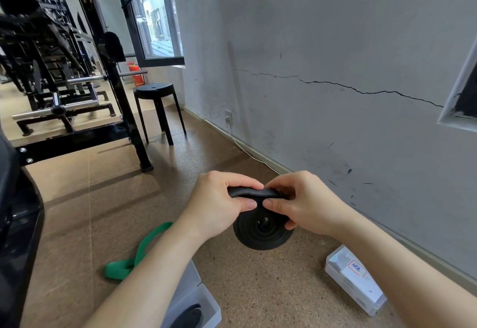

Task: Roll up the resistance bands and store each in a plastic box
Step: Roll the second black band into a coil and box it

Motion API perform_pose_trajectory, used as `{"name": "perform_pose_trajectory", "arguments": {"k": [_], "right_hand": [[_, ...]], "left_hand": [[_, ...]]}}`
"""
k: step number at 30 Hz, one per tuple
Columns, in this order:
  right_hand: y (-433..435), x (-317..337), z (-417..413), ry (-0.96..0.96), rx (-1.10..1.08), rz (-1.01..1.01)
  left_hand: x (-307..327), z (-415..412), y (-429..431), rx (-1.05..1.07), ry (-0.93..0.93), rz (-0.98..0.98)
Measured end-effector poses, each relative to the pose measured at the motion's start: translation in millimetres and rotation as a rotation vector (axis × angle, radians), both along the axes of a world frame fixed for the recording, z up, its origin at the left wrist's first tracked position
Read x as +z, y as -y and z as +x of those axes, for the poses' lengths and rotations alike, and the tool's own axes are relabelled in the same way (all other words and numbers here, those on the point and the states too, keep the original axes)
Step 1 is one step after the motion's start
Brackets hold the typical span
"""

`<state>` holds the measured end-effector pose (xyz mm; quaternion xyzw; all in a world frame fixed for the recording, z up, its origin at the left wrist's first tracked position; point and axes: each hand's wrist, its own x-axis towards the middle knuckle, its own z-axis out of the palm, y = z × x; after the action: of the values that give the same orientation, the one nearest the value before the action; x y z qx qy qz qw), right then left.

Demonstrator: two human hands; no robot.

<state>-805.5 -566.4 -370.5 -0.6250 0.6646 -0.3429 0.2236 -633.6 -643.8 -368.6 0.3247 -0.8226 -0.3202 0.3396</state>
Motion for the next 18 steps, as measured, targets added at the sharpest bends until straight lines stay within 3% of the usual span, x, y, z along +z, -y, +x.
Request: {"name": "perform_pose_trajectory", "arguments": {"k": [7, 18], "right_hand": [[2.2, 2.7, -1.3, -0.139, -0.038, -0.011], [1.3, 3.9, -2.4, 0.037, -0.012, -0.001]], "left_hand": [[-2.5, -2.8, 2.5, -0.049, -0.071, 0.048], [-1.5, 0.0, 3.7, -0.065, -0.124, 0.116]]}}
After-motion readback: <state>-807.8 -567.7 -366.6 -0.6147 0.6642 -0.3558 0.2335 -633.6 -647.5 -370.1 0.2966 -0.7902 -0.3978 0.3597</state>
